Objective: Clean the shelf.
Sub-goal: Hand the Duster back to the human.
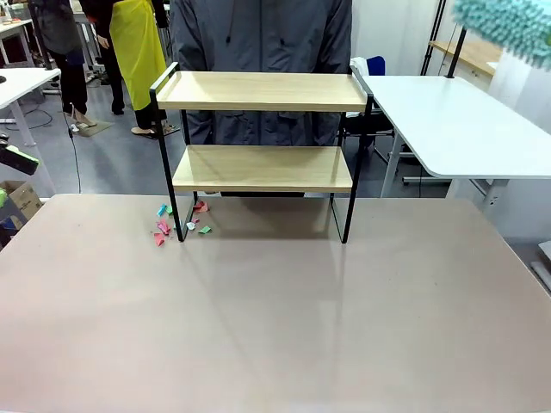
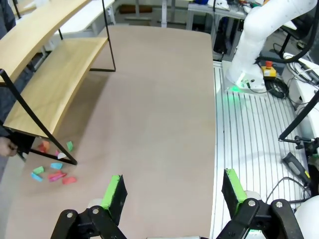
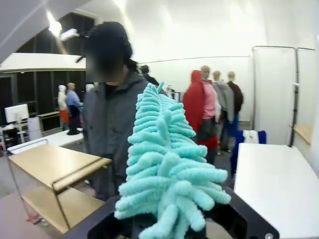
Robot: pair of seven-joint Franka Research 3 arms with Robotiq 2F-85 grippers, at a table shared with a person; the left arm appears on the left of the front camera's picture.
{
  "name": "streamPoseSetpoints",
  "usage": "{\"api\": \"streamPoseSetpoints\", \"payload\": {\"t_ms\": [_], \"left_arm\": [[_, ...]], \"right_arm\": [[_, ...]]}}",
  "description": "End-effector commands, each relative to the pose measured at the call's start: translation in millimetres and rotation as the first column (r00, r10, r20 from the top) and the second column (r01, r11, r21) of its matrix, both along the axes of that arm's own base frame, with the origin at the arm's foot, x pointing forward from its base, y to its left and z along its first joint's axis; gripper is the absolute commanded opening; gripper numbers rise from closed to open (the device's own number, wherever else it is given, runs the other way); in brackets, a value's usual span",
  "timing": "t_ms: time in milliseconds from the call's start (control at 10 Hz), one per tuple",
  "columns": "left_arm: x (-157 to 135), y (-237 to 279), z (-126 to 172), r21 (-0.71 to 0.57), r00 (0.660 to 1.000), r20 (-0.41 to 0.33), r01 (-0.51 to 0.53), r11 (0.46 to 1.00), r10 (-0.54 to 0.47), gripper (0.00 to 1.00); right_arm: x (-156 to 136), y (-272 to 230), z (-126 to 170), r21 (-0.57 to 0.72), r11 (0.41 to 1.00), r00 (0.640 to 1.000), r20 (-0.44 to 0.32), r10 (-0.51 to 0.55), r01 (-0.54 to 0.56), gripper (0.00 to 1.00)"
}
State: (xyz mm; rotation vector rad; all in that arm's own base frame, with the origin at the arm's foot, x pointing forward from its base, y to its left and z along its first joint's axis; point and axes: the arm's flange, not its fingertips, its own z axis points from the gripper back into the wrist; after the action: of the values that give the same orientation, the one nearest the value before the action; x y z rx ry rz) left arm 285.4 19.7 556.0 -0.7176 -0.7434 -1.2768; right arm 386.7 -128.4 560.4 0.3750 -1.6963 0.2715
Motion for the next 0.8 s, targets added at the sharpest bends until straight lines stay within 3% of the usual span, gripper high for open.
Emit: {"api": "streamPoseSetpoints", "payload": {"t_ms": [0, 500, 700], "left_arm": [[1.1, -1.0, 0.6, -0.025, 1.0, 0.018, 0.017, 1.0, -0.016, 1.0], [1.1, -1.0, 0.6, -0.025, 1.0, 0.018, 0.017, 1.0, -0.016, 1.0], [1.1, -1.0, 0.6, -0.025, 1.0, 0.018, 0.017, 1.0, -0.016, 1.0]], "right_arm": [[9.4, -3.0, -29.4, -0.012, 0.995, 0.995, 0.014, -0.099, 0.099, 0.16], [0.4, -0.7, -141.5, -0.059, 0.982, 0.972, -0.148, -0.185, 0.178, 0.16], [-4.9, 1.1, -167.2, -0.063, 0.981, 0.967, -0.169, -0.19, 0.182, 0.16]]}}
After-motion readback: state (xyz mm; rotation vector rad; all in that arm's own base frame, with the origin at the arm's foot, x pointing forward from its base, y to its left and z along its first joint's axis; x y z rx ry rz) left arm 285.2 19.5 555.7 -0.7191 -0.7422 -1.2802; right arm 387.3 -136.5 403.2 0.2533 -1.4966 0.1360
